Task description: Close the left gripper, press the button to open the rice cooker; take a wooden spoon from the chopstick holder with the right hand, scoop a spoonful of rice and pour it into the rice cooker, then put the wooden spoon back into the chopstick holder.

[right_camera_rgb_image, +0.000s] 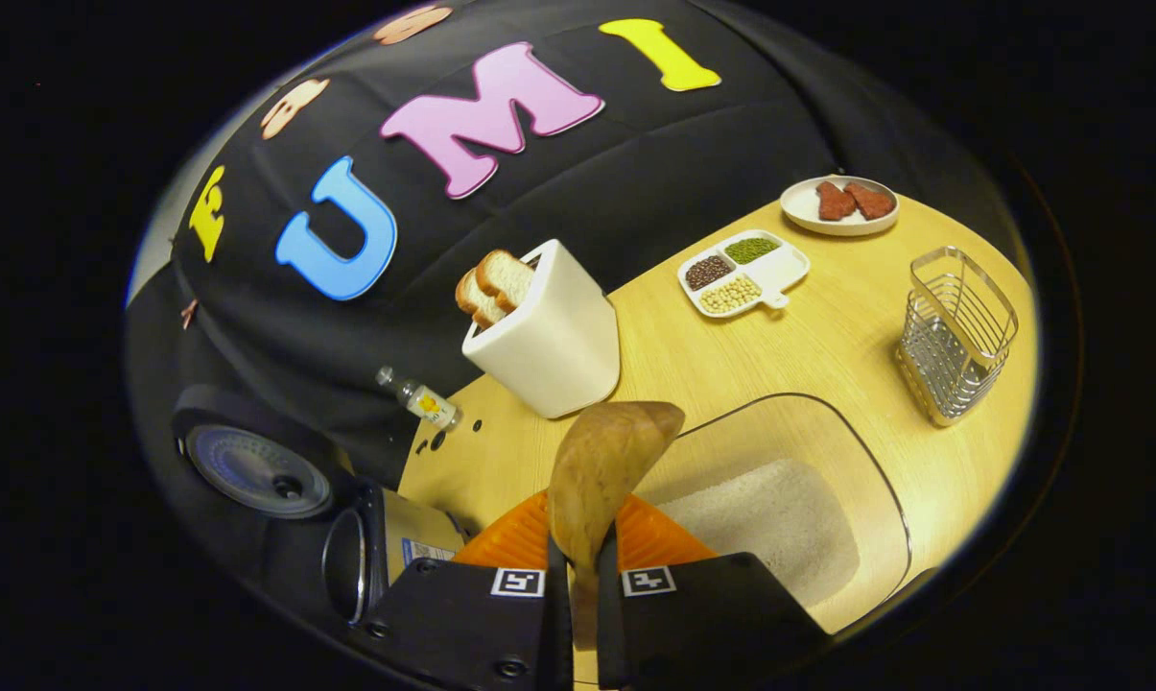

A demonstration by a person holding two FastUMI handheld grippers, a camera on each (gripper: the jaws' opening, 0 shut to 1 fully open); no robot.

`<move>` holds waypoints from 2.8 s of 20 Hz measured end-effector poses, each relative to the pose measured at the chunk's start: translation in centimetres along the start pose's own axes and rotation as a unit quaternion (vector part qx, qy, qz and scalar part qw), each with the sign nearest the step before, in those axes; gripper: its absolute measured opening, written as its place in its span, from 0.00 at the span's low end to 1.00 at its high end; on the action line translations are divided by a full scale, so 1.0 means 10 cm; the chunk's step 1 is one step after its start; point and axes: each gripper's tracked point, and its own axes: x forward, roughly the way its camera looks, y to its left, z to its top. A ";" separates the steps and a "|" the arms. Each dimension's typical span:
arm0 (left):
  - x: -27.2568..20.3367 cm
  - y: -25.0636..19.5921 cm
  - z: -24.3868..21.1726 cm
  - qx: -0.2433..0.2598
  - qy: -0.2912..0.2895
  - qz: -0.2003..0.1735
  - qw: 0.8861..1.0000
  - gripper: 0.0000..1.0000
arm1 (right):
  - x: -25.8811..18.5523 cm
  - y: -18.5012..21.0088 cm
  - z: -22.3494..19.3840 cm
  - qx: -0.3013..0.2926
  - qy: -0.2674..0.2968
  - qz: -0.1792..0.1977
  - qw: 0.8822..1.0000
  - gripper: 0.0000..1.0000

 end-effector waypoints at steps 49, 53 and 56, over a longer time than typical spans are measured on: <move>0.04 1.34 0.18 -0.045 -0.022 0.033 0.998 0.95 | -0.20 3.11 -1.14 -0.355 -0.045 0.196 0.913 0.14; 0.04 1.39 0.18 -0.052 -0.021 0.038 0.998 0.95 | -0.24 3.13 -1.38 -0.456 -0.052 0.221 0.860 0.14; 0.05 1.44 0.20 -0.046 -0.023 0.042 0.998 0.95 | -0.23 3.16 -1.57 -0.520 -0.051 0.236 0.820 0.14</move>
